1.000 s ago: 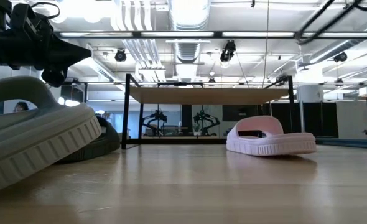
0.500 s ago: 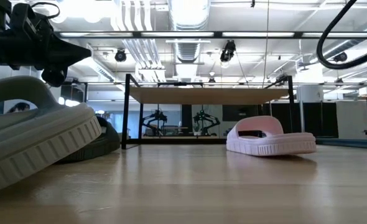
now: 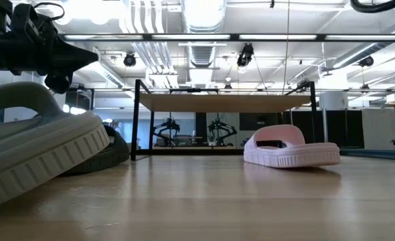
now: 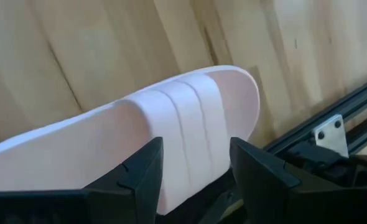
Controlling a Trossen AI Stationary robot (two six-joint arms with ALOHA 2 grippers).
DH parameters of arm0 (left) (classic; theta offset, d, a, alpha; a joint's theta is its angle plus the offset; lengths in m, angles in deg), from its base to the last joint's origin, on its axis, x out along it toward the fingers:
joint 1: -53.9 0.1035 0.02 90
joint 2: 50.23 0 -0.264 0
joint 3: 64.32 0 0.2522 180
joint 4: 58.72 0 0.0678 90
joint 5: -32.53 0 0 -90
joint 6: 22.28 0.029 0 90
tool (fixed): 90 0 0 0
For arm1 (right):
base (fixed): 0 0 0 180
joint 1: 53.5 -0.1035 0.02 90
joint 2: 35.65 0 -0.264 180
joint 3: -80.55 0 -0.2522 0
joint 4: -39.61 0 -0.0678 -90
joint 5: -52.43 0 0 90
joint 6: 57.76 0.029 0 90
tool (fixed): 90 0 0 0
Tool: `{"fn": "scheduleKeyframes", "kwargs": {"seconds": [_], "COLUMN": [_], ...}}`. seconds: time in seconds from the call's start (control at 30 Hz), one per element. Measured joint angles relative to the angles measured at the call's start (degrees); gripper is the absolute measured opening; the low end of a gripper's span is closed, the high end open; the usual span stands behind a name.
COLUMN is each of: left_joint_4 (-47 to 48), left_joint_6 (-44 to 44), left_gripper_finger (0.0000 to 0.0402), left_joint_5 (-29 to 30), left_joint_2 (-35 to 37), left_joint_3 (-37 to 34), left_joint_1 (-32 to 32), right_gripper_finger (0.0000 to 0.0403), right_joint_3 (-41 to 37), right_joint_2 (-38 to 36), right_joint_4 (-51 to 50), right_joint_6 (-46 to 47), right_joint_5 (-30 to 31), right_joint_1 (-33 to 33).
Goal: Pick and place slides into the shelf
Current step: Put the pink slide under the shelf
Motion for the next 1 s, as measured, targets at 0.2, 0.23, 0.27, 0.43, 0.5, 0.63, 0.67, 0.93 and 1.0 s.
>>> {"fn": "scheduleKeyframes", "kwargs": {"seconds": [0.2,0.23,0.27,0.43,0.5,0.63,0.67,0.93,1.0], "left_joint_4": [0.00,0.00,0.00,0.00,0.00,0.00,0.01,-0.04,0.01], "left_joint_6": [0.00,0.02,0.00,0.02,0.00,0.02,0.02,0.00,0.00], "left_gripper_finger": [0.0000,0.0000,0.0000,0.0000,0.0000,0.0000,0.0000,0.0000,0.0000], "left_joint_5": [0.00,0.00,-0.02,-0.01,-0.02,-0.02,0.00,0.00,-0.01], "left_joint_2": [0.00,0.00,0.00,0.00,-0.07,-0.04,-0.04,0.07,0.07], "left_joint_3": [0.00,0.00,0.00,0.00,0.00,0.00,0.00,0.00,0.00], "left_joint_1": [0.00,0.00,0.00,0.00,-0.02,0.00,-0.01,0.00,-0.01], "right_gripper_finger": [0.0178,0.0178,0.0178,0.0178,0.0178,0.0178,0.0178,0.0178,0.0178], "right_joint_3": [0.23,0.24,0.23,-0.59,-1.20,-1.58,-1.58,-1.76,-1.89], "right_joint_2": [0.00,0.08,0.22,1.43,2.30,5.21,5.95,11.21,12.56], "right_joint_4": [0.67,0.77,0.83,2.68,4.11,4.12,3.67,1.99,2.03], "right_joint_6": [2.06,2.06,2.06,-0.48,-2.50,-4.55,-4.55,-3.49,-4.28], "right_joint_5": [-2.88,-2.88,-2.85,-2.64,-2.62,-2.50,-1.94,2.83,3.26], "right_joint_1": [-2.07,-2.38,-2.60,-2.63,-2.63,-2.63,-2.63,-1.99,-1.70]}}
